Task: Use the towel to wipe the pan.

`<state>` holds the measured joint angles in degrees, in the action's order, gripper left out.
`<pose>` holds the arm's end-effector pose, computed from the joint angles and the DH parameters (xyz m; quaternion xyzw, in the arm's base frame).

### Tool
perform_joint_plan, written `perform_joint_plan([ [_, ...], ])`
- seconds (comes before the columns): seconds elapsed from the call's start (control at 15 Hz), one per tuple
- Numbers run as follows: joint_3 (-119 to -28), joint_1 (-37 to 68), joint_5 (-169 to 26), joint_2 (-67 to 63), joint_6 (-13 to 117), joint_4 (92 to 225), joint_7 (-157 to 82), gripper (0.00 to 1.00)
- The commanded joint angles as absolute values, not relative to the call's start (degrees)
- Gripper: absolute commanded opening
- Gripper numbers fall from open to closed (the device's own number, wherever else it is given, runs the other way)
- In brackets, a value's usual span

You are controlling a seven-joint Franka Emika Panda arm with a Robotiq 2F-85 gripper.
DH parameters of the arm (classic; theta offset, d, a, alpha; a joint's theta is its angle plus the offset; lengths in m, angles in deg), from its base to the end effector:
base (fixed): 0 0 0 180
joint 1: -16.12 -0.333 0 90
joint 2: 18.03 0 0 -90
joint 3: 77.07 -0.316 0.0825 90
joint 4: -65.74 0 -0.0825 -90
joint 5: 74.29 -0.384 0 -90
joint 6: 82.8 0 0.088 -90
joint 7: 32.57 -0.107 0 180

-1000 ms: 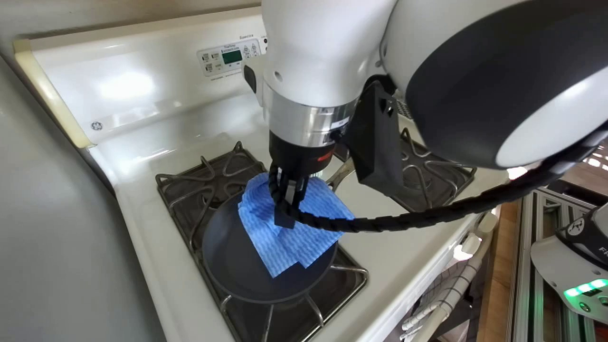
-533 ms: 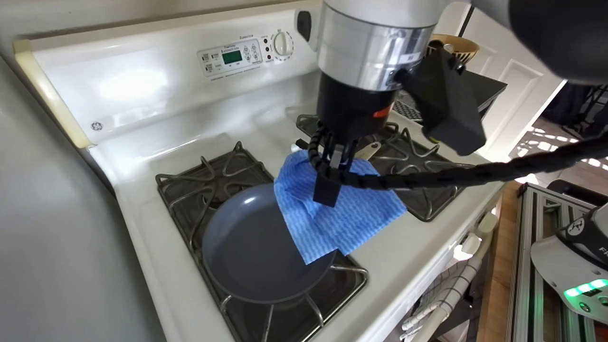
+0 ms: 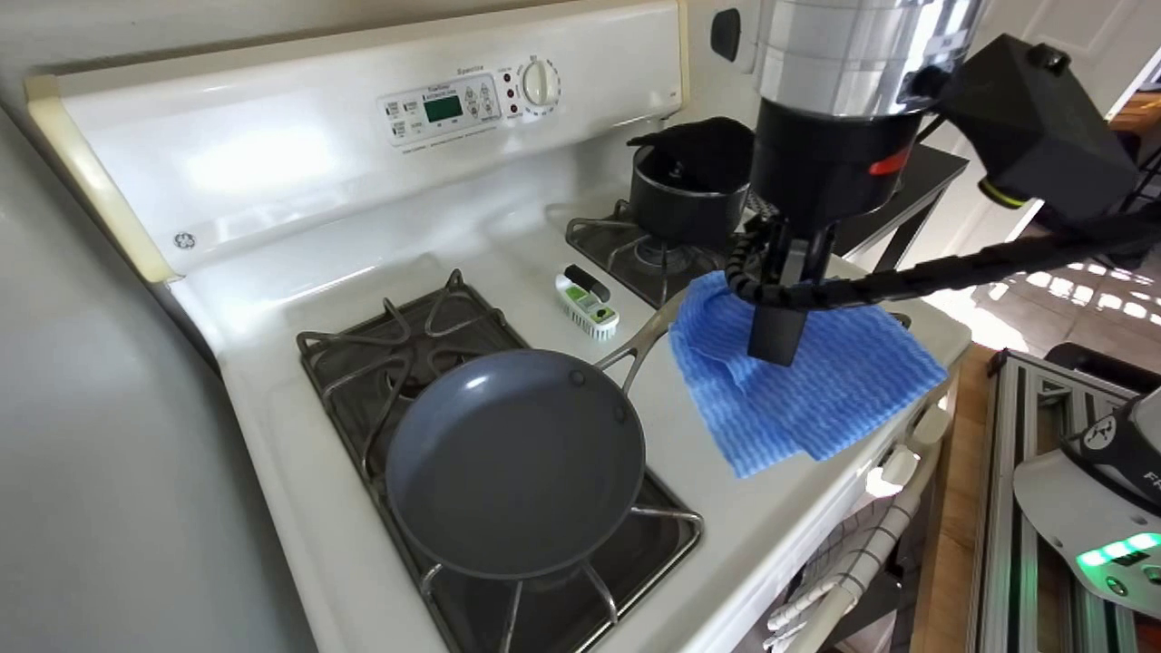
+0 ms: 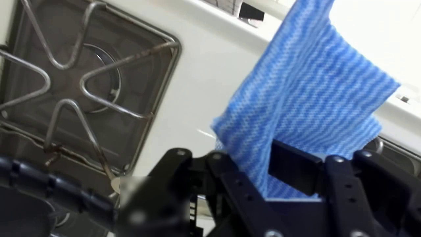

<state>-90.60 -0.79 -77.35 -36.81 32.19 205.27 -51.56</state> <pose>0.3654 0.2195 0.4140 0.9953 0.0790 -0.0433 0.0351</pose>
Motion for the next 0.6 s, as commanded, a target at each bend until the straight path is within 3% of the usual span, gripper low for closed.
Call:
perform_joint_plan([
  [0.0,-90.48,1.86,-78.03,-40.96,29.42,210.16,-50.92,0.0],
  [0.53,-89.6,6.85,-75.83,-39.55,36.44,217.42,-51.11,0.0],
])
